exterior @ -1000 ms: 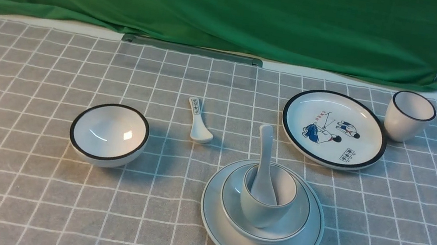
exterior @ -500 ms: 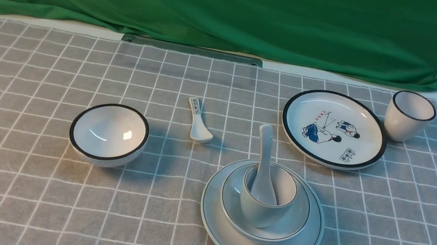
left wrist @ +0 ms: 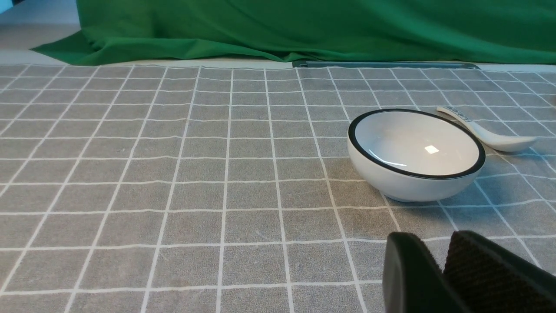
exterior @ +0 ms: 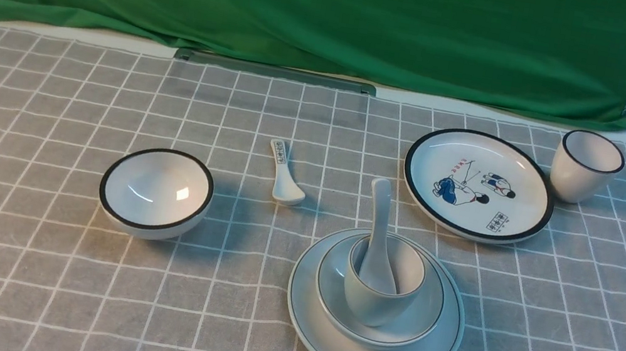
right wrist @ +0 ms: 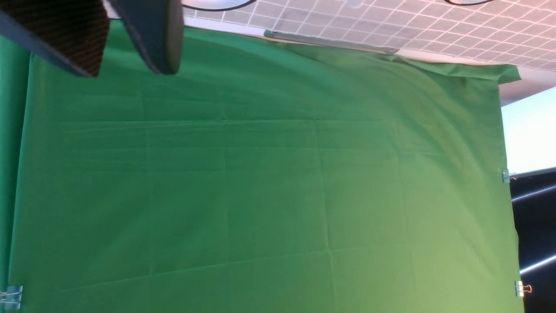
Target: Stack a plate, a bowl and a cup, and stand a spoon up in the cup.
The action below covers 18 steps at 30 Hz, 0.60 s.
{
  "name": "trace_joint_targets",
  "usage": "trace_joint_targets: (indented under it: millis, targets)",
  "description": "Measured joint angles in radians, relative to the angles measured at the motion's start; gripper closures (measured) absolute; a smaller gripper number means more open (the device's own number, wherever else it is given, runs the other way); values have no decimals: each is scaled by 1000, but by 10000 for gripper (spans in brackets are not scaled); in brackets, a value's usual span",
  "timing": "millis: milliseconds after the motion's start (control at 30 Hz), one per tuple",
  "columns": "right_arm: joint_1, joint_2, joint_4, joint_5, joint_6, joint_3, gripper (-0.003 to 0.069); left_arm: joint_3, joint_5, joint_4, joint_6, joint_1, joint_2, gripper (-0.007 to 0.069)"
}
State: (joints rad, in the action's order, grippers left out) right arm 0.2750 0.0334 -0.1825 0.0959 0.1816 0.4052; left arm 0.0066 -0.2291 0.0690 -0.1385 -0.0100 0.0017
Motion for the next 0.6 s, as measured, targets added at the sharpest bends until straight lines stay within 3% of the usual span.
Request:
trace_joint_targets:
  millis: [300,600]
  targets:
    - [0,0,79,18,5,-14,419,0,0,0,0,0,0,498]
    - [-1,-2,206,24,-91,-79,418,0,0,-1,-1,0,0,492]
